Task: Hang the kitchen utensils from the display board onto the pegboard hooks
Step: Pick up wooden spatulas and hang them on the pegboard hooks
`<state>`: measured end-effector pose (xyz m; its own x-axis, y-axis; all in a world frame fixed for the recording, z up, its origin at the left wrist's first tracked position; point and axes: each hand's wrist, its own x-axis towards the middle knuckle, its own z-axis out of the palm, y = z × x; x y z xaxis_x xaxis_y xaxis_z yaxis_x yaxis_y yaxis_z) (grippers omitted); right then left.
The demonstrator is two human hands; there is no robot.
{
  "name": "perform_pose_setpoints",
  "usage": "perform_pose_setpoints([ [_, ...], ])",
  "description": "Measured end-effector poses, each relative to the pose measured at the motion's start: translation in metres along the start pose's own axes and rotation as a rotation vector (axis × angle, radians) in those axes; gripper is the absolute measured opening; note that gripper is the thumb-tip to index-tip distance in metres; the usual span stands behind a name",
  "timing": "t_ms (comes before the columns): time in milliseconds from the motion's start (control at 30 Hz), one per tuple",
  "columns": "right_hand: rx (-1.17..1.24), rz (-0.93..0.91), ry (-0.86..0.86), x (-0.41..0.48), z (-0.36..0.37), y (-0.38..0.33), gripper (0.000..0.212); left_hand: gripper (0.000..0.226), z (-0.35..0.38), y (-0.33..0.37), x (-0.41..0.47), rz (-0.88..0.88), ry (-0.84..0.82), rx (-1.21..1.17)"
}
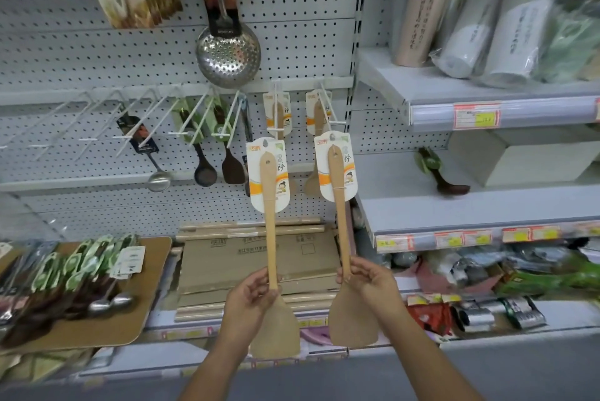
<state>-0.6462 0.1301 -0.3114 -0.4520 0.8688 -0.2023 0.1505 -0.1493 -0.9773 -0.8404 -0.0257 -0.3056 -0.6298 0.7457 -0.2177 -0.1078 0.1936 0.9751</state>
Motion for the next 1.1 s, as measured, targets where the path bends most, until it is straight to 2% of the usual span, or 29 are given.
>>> perform_pose_setpoints([
  [200,0.014,0.048,0.026,0.021,0.01,-0.007,0.02,0.042,-0.002,-0.002,0.018,0.016,-0.004,0.009],
  [267,0.042,0.07,0.043,0.032,0.012,-0.015,0.025,0.042,-0.002,-0.001,0.023,0.021,0.001,0.001],
  [367,0.061,0.111,0.065,0.061,0.017,-0.024,0.031,0.042,-0.003,-0.001,0.031,0.01,-0.002,0.005],
  [600,0.022,0.121,0.077,0.136,0.035,-0.051,0.032,0.041,-0.006,0.0,0.051,0.005,-0.038,-0.037],
  [833,-0.172,0.235,0.048,0.199,0.044,-0.055,0.018,0.037,-0.017,-0.013,0.066,-0.01,-0.116,-0.024],
  [1000,-0.309,0.289,0.094,0.226,0.039,-0.043,0.01,0.037,-0.024,-0.017,0.071,0.006,-0.132,-0.046],
  [1100,-0.38,0.297,0.116,0.218,0.042,-0.057,0.028,0.038,-0.027,-0.016,0.073,0.014,-0.15,-0.035],
])
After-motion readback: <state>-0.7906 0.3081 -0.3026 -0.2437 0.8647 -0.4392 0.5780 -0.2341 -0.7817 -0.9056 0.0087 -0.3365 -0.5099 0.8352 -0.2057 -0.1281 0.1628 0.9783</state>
